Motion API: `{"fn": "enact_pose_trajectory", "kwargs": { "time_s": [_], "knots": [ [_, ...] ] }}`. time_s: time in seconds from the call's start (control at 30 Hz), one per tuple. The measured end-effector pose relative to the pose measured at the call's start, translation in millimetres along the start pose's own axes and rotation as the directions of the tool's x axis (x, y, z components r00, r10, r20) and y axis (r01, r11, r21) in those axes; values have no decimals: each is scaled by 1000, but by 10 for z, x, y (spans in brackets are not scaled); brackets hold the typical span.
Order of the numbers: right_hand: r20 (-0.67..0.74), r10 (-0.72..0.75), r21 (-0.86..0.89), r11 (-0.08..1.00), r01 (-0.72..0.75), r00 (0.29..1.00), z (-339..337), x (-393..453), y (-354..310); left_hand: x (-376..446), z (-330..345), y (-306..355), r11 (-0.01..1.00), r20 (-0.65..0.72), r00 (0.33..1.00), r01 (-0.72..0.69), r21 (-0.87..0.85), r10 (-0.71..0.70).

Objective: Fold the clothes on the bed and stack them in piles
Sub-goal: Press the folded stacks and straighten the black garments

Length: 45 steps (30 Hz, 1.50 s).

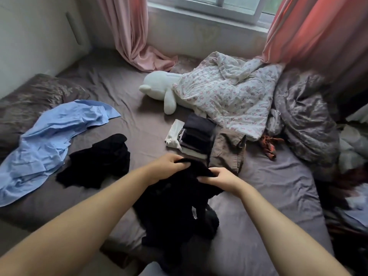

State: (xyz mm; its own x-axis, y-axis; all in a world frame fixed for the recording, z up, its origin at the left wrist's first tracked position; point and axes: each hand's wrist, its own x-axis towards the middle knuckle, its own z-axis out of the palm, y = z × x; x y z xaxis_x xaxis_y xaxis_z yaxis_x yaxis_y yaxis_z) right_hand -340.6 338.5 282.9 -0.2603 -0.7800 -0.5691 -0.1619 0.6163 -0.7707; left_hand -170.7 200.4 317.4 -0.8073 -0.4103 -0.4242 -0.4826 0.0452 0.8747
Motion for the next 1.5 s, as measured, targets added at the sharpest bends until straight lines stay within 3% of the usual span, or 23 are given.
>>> {"fn": "enact_pose_trajectory", "kwargs": {
  "time_s": [0.13,0.2,0.27,0.3,0.37,0.43,0.57,0.67,0.73,0.83,0.9,0.97,1.07,1.13,1.17,1.2,1.23,1.27,1.3,1.33,1.37,1.43,1.5],
  "knots": [
    [141,148,-75,987,-139,979,260,70,457,-84,-107,8,969,47,984,178,-170,-172],
    [139,173,-94,983,-160,975,386,105,649,-104,-195,-14,929,78,974,226,-294,-212],
    [79,189,9,982,-190,979,482,107,731,-126,-273,-55,900,49,967,249,-357,-248],
    [50,197,100,974,-201,979,501,100,723,-123,-312,-114,922,-16,965,244,-301,-260],
    [5,192,254,949,-187,981,480,86,663,-113,-426,-344,962,-221,960,211,173,-171],
    [-39,184,332,930,-161,982,427,61,559,-117,-474,-657,809,-293,954,126,574,60],
    [-37,179,473,870,-141,983,286,56,301,-204,-423,-1056,589,-103,922,-150,794,374],
    [3,147,536,835,-126,989,155,82,132,-143,-348,-1158,339,-106,820,-112,934,563],
    [31,126,542,832,-123,992,107,68,21,-107,-203,-1153,397,-151,799,-116,911,582],
    [107,41,538,838,-93,993,114,39,-116,-94,131,-987,576,-14,885,-291,763,465],
    [120,-12,573,817,-60,993,127,21,-170,-66,302,-884,709,44,922,-326,625,385],
    [118,-22,622,781,-57,993,109,-2,-229,-32,377,-838,814,-43,920,-323,483,390],
    [118,33,670,735,-104,992,65,-4,-243,-7,354,-862,773,-237,814,-348,531,530],
    [101,74,695,708,-124,992,57,-1,-240,-23,290,-836,734,-234,810,-313,603,537],
    [86,88,709,695,-123,992,60,1,-239,-51,247,-790,746,-171,868,-282,604,466],
    [71,91,729,675,-114,993,69,9,-240,-83,183,-739,750,-48,950,-213,626,309],
    [59,86,746,659,-101,995,78,11,-248,-113,91,-671,709,100,991,-134,692,89],
    [49,85,754,650,-93,995,88,23,-254,-125,-23,-636,635,217,964,-73,769,-153],
    [41,85,758,647,-86,996,99,27,-267,-151,-119,-589,572,264,896,-14,820,-358],
    [32,87,761,644,-81,996,107,37,-273,-153,-172,-568,539,270,842,29,842,-467],
    [26,88,759,647,-77,996,116,49,-285,-142,-202,-547,536,249,860,34,844,-446],
    [27,76,750,657,-71,997,140,64,-322,-71,-200,-527,592,95,987,-1,806,-128],
    [54,62,752,654,-81,997,184,49,-379,-29,-96,-488,680,-8,990,-93,728,143]
  ]
}}
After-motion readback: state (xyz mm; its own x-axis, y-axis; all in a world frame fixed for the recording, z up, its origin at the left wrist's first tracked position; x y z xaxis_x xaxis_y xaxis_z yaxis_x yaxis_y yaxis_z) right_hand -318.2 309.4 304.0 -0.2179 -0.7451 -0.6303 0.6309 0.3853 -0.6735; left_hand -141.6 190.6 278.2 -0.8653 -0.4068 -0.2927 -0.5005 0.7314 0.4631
